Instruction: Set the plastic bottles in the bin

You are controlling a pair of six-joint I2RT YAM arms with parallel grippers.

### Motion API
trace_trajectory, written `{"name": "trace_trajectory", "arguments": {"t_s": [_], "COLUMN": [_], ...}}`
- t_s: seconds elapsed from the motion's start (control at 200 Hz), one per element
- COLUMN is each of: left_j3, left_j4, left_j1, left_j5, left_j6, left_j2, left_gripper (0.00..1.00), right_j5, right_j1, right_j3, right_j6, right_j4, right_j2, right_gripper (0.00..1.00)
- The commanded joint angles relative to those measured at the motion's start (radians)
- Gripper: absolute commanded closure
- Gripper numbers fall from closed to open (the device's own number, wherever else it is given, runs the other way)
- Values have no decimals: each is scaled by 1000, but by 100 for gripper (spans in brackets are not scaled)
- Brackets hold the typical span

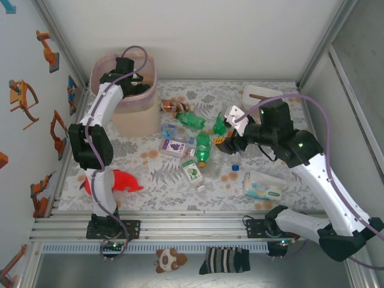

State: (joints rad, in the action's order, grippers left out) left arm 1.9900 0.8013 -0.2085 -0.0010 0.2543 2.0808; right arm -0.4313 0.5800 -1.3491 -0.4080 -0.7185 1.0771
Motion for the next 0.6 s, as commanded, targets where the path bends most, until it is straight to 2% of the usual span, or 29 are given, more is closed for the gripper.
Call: {"name": "trace_trajectory", "arguments": {"t_s": [0.0, 0.18, 0.421, 0.596], "left_j3": [28, 33, 31, 31], "left_j4": [-2, -19, -30, -30], "left_j1": [9, 9, 9, 9], "left_j5": [1, 22, 38, 39], "left_j6": [-9, -3, -5, -17], "left_j2": [-19, -77, -145, -189], "left_gripper": [16, 12, 11, 10], "right_j5": [60, 197, 392, 459], "right_j1": [9, 9, 9, 7], "right_j3": [7, 13, 5, 1], "right_j6": [83, 209, 386, 445], "right_j4": [65, 129, 146, 134], "right_j2": [10, 20, 55, 80], "right_gripper": [23, 23, 23, 22]}}
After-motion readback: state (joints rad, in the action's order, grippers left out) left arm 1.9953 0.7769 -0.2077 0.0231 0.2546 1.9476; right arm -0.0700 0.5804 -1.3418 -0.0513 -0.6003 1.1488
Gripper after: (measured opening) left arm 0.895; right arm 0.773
